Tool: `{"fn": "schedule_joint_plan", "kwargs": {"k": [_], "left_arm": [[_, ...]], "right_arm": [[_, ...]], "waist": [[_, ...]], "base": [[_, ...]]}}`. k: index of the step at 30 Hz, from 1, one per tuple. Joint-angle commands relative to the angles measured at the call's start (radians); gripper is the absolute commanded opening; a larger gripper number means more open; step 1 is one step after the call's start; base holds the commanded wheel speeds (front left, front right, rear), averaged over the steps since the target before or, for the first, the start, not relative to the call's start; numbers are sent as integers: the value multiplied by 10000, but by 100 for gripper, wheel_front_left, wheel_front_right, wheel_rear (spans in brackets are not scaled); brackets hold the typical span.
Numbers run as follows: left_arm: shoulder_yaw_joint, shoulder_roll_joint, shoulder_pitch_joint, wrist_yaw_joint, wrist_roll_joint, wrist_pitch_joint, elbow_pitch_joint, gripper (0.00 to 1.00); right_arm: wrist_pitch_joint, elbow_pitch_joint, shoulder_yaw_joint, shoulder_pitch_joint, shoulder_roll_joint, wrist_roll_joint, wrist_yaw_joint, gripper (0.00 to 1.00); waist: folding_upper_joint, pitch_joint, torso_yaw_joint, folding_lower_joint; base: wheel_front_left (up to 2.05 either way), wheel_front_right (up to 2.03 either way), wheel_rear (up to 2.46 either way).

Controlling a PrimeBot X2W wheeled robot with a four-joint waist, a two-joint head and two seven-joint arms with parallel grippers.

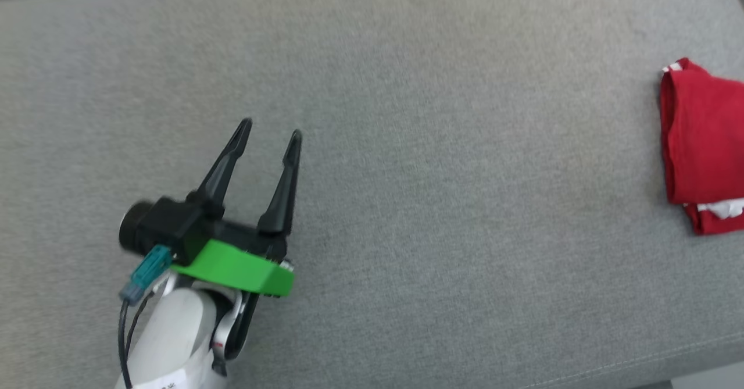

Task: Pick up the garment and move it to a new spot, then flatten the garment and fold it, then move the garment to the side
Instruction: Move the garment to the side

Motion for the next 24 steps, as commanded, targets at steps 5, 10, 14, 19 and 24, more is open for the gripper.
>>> {"fn": "schedule_joint_plan", "kwargs": {"k": [5,10,14,19,24], "left_arm": [[581,-210,955,0,-249,-55,464,100],[582,-380,1485,-97,-338,-56,961,100],[619,-559,1798,-151,-249,-56,1214,100],[672,-726,2152,-204,4,-56,1349,100],[981,-983,2343,-240,172,-56,1233,100]], "right_arm": [[-66,-1983,-341,1403,1206,570,-15,100],[-197,-3262,-654,3006,2432,504,-15,100],[-678,-3759,-1088,4049,3339,392,-15,100],[-1164,-4099,-1315,4991,4409,203,-15,100],[-1388,-4132,-1142,5648,4974,-165,-15,100]], "waist": [[1,-2164,858,0],[1,-2648,1148,0],[1,-2937,1350,0],[1,-3069,1506,0],[1,-3115,1610,0]], "base": [[0,0,0],[0,0,0],[0,0,0],[0,0,0],[0,0,0]]}}
